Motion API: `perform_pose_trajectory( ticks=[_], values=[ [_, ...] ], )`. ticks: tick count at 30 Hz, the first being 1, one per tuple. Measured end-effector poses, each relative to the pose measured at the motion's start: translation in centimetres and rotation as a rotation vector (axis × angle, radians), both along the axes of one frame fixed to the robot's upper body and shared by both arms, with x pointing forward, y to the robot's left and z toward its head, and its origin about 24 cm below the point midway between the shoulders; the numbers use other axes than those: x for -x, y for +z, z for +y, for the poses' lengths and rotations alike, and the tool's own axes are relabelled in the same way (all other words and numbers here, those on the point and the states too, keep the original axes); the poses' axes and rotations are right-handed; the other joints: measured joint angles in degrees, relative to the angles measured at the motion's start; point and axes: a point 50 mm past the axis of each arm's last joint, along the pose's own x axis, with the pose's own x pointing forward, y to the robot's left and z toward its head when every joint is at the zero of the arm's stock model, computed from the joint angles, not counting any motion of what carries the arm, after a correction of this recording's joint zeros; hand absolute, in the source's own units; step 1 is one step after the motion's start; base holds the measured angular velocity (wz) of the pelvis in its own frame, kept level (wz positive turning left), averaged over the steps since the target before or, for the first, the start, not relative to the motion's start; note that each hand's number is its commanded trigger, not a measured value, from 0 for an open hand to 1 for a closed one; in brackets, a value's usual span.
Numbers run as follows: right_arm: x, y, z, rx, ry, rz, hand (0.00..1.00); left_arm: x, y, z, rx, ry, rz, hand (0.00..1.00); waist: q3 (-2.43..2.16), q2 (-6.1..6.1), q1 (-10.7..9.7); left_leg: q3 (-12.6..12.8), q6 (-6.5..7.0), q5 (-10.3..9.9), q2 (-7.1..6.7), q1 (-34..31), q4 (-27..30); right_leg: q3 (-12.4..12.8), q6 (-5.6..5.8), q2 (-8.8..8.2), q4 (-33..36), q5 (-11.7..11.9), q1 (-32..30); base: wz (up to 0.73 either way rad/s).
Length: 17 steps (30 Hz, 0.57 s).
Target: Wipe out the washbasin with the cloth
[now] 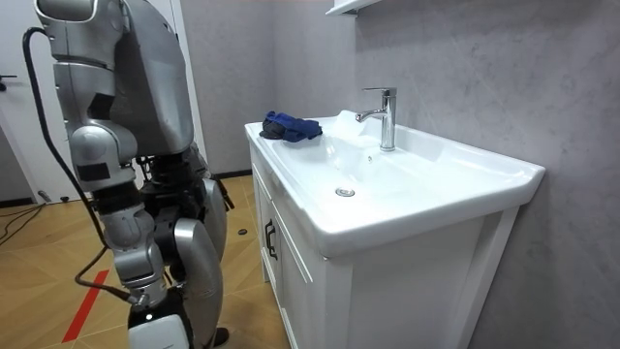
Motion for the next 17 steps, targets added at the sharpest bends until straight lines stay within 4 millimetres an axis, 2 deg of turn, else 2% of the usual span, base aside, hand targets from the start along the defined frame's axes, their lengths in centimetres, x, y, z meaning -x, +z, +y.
perform_pose_trajectory(
  ticks=[8,17],
  values=[
    [0.15,-0.02,0.06,-0.003,0.000,0.005,0.00,0.09,-0.20,-0.26,0.051,-0.003,0.025,0.00,-0.02,0.05,-0.93,-0.01,0.00,0.00,-0.02,-0.14,0.27,0.05,0.01,0.00,-0.02,0.04,-0.16,-0.01],
    [0.10,-0.04,0.11,-0.014,-0.004,0.020,0.00,0.31,-0.33,-0.47,0.098,-0.026,0.051,0.00,-0.32,-0.03,-1.00,0.01,0.00,0.00,0.01,-0.19,0.56,0.07,-0.04,0.38,0.03,0.15,-0.16,-0.01]
  ],
)
